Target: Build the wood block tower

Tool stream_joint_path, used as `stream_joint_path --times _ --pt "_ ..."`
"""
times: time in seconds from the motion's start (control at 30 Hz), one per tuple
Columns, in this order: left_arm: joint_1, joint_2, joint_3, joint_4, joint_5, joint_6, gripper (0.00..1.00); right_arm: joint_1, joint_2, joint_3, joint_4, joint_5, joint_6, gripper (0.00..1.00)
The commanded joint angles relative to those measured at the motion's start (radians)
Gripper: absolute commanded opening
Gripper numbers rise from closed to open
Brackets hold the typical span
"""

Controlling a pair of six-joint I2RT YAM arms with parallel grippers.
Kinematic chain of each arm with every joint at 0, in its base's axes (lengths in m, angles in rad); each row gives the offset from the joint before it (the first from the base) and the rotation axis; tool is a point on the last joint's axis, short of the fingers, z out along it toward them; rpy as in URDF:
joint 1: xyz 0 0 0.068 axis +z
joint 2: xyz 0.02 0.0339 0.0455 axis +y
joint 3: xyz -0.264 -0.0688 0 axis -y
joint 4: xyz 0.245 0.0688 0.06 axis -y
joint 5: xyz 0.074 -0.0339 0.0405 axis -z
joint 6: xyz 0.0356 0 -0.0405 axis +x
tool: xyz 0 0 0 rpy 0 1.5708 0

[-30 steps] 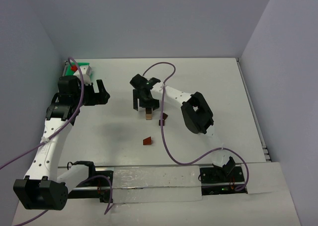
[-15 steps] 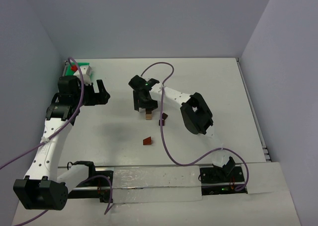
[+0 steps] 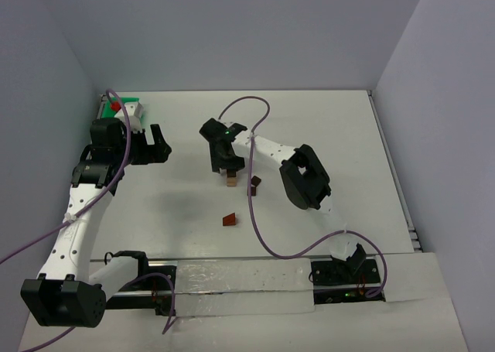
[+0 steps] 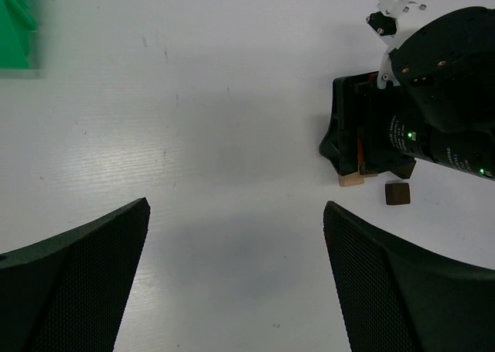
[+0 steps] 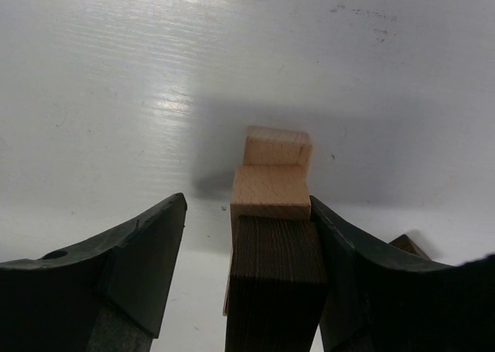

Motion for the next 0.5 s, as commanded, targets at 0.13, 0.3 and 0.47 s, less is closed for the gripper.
stream_joint_path --times 0.13,0.3,0.47 --pt "0.008 -0.017 0.002 0.033 0.020 0.005 0.99 0.008 0.018 0.015 0.010 0.061 -0.006 0.65" --pt "0.008 -0.019 0.000 0.034 0.017 0.005 0.99 0.007 0.023 0.003 0.013 0.067 0.002 0.59" --pt "0.009 -0.015 0.000 0.036 0.018 0.005 0.99 0.007 0.026 -0.005 0.014 0.061 0.004 0.56"
